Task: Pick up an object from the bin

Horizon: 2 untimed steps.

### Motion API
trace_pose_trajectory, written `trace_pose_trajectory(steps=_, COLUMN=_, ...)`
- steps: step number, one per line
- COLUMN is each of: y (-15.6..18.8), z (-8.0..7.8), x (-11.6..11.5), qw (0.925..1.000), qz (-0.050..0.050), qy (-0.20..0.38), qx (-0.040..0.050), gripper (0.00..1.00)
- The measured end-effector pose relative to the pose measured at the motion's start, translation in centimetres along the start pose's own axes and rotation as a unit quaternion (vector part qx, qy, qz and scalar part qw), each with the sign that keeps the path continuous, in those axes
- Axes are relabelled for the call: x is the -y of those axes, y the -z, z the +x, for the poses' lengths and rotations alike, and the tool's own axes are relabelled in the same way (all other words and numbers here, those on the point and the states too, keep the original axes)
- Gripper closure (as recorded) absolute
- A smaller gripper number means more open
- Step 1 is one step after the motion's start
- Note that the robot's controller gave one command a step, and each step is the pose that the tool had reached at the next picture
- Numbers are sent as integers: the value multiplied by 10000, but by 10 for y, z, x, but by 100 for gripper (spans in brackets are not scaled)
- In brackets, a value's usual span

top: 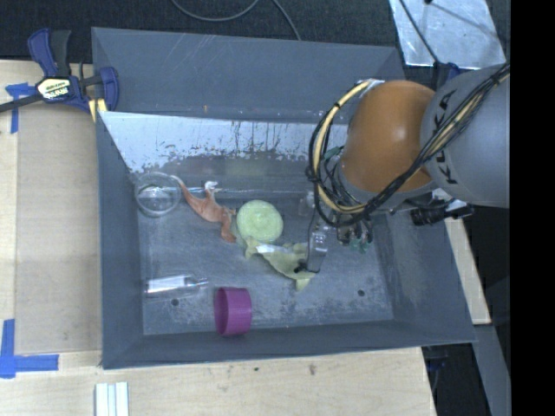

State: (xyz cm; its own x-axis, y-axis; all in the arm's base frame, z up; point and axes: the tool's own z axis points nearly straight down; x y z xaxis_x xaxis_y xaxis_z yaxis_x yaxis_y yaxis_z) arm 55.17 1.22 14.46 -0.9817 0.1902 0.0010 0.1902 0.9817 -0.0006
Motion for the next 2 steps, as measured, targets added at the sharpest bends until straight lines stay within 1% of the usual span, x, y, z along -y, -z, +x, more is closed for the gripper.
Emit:
trace_pose_trajectory(steps=1, y=-17, z=-14, x=-62, qw=9951, qz=-7, qy=-988, qx=32, gripper=0)
trace_pose_trajectory(steps=2, y=-60, z=2, x=-71, qw=9997, qz=-18, qy=-258, qx=46, gripper=0)
